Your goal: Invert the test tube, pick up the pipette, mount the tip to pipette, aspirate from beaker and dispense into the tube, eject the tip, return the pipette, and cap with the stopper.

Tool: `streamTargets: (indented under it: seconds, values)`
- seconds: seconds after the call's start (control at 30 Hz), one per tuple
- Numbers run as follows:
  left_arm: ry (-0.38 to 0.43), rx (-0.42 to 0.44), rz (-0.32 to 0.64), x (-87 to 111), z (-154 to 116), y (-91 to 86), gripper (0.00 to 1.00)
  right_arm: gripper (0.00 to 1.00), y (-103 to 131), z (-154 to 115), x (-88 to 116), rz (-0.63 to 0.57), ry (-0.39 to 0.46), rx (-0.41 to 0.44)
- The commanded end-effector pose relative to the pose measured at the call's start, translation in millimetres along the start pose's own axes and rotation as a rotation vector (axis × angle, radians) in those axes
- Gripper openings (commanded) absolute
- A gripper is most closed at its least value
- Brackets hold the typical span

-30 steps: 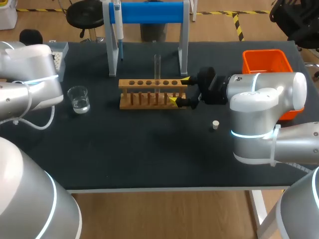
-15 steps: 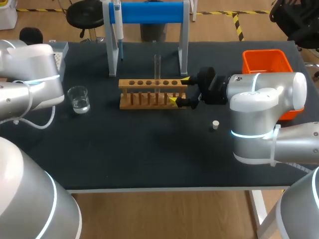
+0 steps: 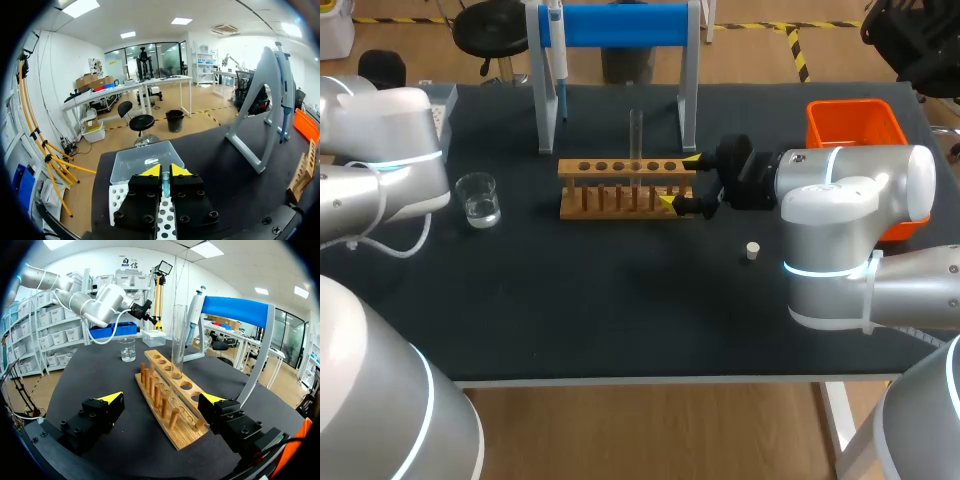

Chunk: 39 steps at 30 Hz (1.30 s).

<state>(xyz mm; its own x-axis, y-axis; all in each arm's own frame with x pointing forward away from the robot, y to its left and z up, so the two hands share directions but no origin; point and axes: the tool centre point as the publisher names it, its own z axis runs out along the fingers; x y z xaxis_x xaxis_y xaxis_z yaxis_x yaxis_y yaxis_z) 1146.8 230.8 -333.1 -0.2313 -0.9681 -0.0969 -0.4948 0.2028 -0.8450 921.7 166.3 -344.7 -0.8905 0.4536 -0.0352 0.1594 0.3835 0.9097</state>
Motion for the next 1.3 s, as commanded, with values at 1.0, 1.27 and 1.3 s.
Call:
streamTargets:
  seconds: [1.0, 1.27, 1.3]
  values:
    - [-0.03, 0.096, 0.035, 5.5, -22.6, -22.1, 0.0, 1.0, -0.5, 0.6, 0.2, 0.0, 0.0, 0.0]
    - [0.088, 0.1, 0.127, 16.1, -47.7, -33.3, 0.0, 1.0, -0.5, 0.6, 0.2, 0.0, 0.0, 0.0]
    - [0.128, 0.103, 0.141, 17.5, -52.2, -34.4, 0.0, 1.0, -0.5, 0.6, 0.2, 0.0, 0.0, 0.0]
